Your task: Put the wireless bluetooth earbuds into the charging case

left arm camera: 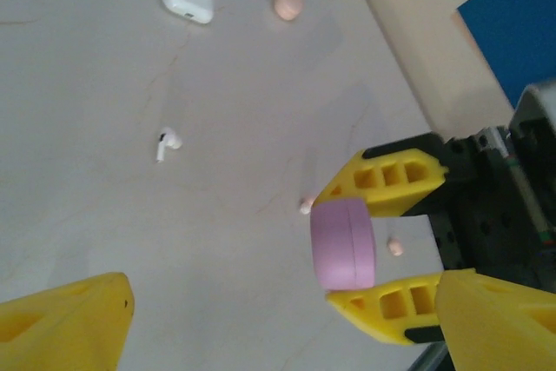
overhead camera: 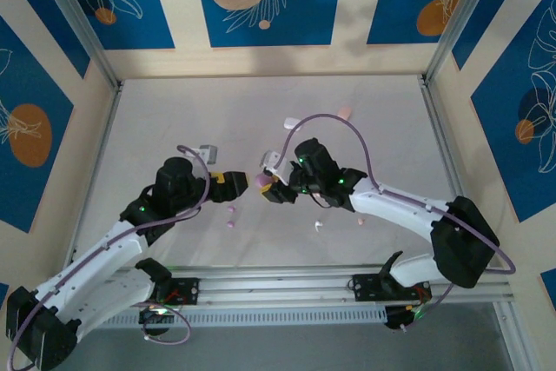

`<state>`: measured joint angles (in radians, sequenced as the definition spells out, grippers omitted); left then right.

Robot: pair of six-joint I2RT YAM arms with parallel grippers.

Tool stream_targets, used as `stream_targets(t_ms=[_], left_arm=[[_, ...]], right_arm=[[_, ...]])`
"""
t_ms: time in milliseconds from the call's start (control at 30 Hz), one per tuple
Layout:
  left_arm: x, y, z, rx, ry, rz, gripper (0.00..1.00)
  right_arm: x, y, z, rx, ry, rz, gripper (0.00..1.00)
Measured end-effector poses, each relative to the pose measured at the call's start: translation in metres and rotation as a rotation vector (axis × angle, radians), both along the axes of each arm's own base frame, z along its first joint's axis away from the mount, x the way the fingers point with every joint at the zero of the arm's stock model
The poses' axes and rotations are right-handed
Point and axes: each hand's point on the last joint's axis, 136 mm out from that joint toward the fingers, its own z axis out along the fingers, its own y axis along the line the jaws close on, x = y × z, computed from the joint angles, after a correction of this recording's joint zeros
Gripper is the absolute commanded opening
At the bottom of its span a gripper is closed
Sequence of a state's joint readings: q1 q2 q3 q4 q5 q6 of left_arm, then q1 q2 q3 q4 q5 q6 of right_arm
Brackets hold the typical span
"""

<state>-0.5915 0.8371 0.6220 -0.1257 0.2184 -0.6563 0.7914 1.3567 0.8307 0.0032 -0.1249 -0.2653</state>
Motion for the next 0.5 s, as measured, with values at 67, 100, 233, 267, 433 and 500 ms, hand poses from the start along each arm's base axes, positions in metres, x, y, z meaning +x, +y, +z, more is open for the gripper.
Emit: stream_targets(t_ms=[67,100,233,267,433,500], left_arm=[[0.001,-0.004,0.008,-0.032,-0.019,-0.013,0.81],[0.002,-0.007,0.011,-0.049,-0.022,-0.02,0.8],[0.004,-0.017,0.01,-0.069,-0.003,-0.053,0.77],[0.005,-0.019,0.009,-0.072,0.004,-0.059,0.77],[0.009,-0.029,0.005,-0.086,0.042,-0.088,0.75],[0.01,-0.034,0.006,-0.103,0.053,-0.101,0.74]], right_arm=[[-0.001,0.0,0.002,0.009,-0.027,0.021,0.38],[-0.002,0.0,0.004,0.013,-0.041,0.029,0.38],[-0.001,0.003,0.015,0.044,-0.08,0.046,0.38],[-0.001,0.004,0.018,0.053,-0.088,0.048,0.38],[0.0,0.006,0.03,0.09,-0.124,0.052,0.38],[0.0,0.006,0.032,0.096,-0.133,0.053,0.38]])
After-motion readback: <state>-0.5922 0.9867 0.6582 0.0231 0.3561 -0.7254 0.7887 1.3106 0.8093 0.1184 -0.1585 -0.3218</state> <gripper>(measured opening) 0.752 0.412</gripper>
